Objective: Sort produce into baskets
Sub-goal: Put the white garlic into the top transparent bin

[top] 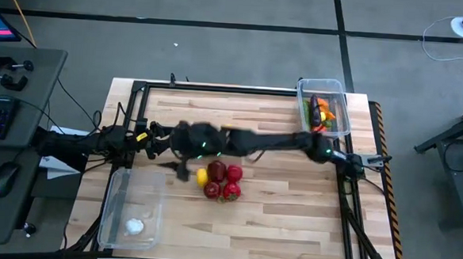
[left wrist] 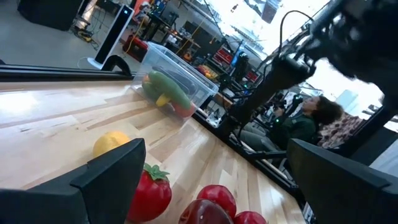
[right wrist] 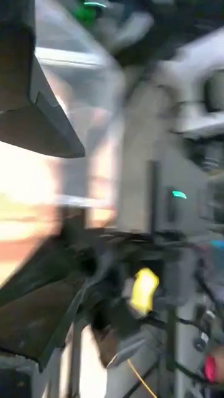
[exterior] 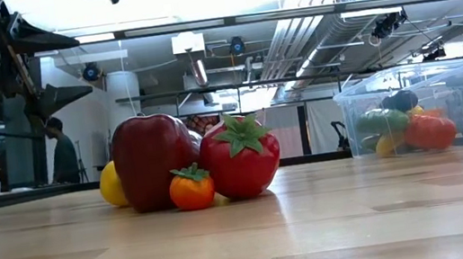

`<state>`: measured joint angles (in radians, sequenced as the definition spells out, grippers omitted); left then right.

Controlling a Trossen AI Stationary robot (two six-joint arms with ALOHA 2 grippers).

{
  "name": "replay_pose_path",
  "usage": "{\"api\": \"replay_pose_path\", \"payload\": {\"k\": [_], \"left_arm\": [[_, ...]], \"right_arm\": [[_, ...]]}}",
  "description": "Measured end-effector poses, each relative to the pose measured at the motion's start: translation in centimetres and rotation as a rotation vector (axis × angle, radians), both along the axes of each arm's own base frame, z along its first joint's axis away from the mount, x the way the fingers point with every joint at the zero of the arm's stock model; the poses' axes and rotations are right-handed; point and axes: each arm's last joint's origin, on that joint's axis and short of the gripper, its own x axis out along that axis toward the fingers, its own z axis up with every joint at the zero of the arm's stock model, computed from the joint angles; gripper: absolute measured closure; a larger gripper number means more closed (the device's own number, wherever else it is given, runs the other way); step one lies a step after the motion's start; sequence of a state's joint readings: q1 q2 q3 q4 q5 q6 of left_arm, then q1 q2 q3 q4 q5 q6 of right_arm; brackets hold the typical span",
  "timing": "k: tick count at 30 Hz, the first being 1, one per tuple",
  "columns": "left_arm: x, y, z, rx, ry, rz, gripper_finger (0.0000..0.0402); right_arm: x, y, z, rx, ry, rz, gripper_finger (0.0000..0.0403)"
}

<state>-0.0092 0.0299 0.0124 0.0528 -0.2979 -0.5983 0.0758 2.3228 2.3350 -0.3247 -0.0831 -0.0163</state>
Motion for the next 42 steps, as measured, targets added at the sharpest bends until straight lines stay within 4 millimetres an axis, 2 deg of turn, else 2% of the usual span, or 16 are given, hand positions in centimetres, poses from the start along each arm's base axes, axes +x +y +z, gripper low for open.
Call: {"api": "replay_pose_path", "payload": {"k": [4, 7, 9, 13, 18, 23, 28, 35, 39, 42], "left_arm": [[0.0, 0.0, 0.0, 0.0, -0.002, 0.0, 0.0023], [0.0, 0.0, 0.0, 0.0, -0.001, 0.0, 0.0023], [0.0, 0.0, 0.0, 0.0, -0.001, 0.001, 0.0023], [0.0, 0.0, 0.0, 0.0, -0.001, 0.0, 0.0023], [0.0, 0.0, 0.0, 0.0, -0.001, 0.001, 0.0023], [0.0, 0.0, 0.0, 0.0, -0.001, 0.0, 0.0023], [0.0, 0.0, 0.0, 0.0, -0.002, 0.001, 0.0023], [-0.1, 0.1, 0.6, -0.017, -0.065, 0.052, 0.0023], [-0.4, 0.2, 2.8, 0.002, -0.256, 0.018, 0.0023], [-0.4, 0.1, 5.6, 0.067, -0.242, -0.066, 0.0023]], "right_arm": [[-3.6, -2.0, 1.6, -0.041, 0.14, 0.179, 0.0079], [-7.2, -3.4, 1.8, -0.034, 0.226, 0.3, 0.0079], [-10.1, -4.1, 1.5, -0.035, 0.268, 0.304, 0.0079], [-16.5, -4.9, -0.1, -0.015, 0.324, 0.188, 0.0079], [-24.6, -5.1, -1.1, 0.081, 0.312, -0.097, 0.0079], [-30.3, -4.6, -1.9, 0.332, 0.27, -0.34, 0.0079], [-32.9, -3.7, -2.7, 0.569, 0.149, -0.5, 0.0079], [-33.1, -3.1, -3.2, 0.667, 0.018, -0.587, 0.0079], [-32.9, -3.2, -3.3, 0.671, 0.005, -0.615, 0.0079], [-33.0, -3.4, -3.4, 0.605, -0.013, -0.656, 0.0079]]}}
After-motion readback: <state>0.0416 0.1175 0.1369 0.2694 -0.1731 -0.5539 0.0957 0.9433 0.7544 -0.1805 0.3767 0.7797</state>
